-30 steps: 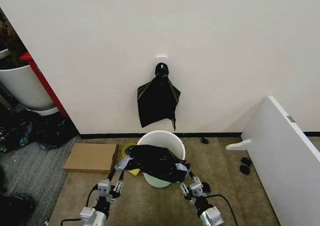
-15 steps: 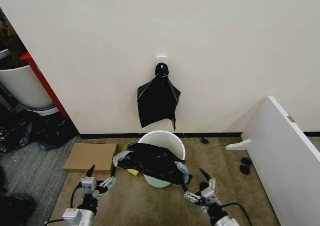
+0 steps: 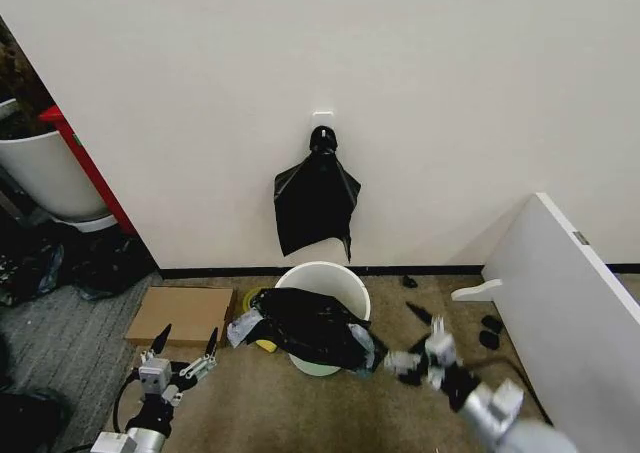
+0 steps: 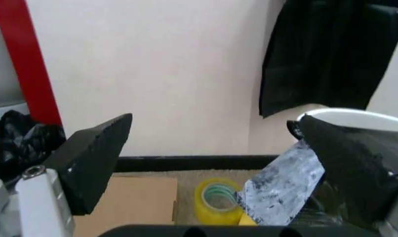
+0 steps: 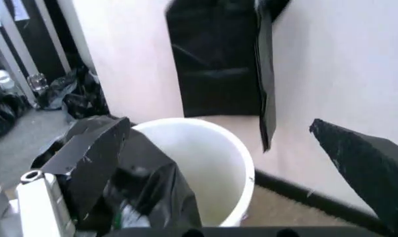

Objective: Place the garbage bag over the trash bin.

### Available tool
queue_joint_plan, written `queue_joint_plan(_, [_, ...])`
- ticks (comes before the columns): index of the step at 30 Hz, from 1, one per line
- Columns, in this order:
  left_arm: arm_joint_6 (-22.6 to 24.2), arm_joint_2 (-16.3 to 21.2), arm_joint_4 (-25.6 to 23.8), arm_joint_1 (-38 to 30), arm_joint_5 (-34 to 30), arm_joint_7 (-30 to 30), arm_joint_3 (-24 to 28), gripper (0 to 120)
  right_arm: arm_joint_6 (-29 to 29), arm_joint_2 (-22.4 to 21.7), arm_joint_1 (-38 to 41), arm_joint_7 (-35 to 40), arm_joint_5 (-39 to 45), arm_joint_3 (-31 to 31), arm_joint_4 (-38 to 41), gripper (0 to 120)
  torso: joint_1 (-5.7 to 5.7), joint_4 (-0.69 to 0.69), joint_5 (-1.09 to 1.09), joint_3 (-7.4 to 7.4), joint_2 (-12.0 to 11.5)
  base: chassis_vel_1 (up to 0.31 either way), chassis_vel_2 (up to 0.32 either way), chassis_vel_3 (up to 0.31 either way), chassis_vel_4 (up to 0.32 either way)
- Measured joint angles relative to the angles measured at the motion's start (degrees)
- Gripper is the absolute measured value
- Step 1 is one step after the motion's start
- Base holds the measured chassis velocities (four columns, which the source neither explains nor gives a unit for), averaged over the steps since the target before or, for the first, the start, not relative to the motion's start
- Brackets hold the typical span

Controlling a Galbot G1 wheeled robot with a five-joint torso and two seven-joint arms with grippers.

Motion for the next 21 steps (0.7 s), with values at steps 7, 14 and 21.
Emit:
queue_joint_plan(7, [-0.4,-4.5,-0.9,1.0,2.8,-0.3,0.1,100,-16.0,-4.0,20.7,-1.4,10.9,-12.3,-9.8,100,0.01,0.01,0.00,0.00,0.0,0.000,0.000,0.000,0.000])
queue_joint_plan(14, [-2.4,-6.1,-1.0,3.9,6.4,0.9,0.4,100,-17.3,-1.9,38.0,-7.2,10.9,-25.1,-25.5,100,0.01,0.02,0.01,0.01,0.0,0.000,0.000,0.000,0.000])
queue_joint_plan(21, [-2.8,-6.8,-0.8,4.9,7.5,1.5,1.5,100,-14.2,3.1,48.0,-13.1,5.2,-33.4,-39.3,100,0.01,0.01,0.01,0.01,0.0,0.000,0.000,0.000,0.000])
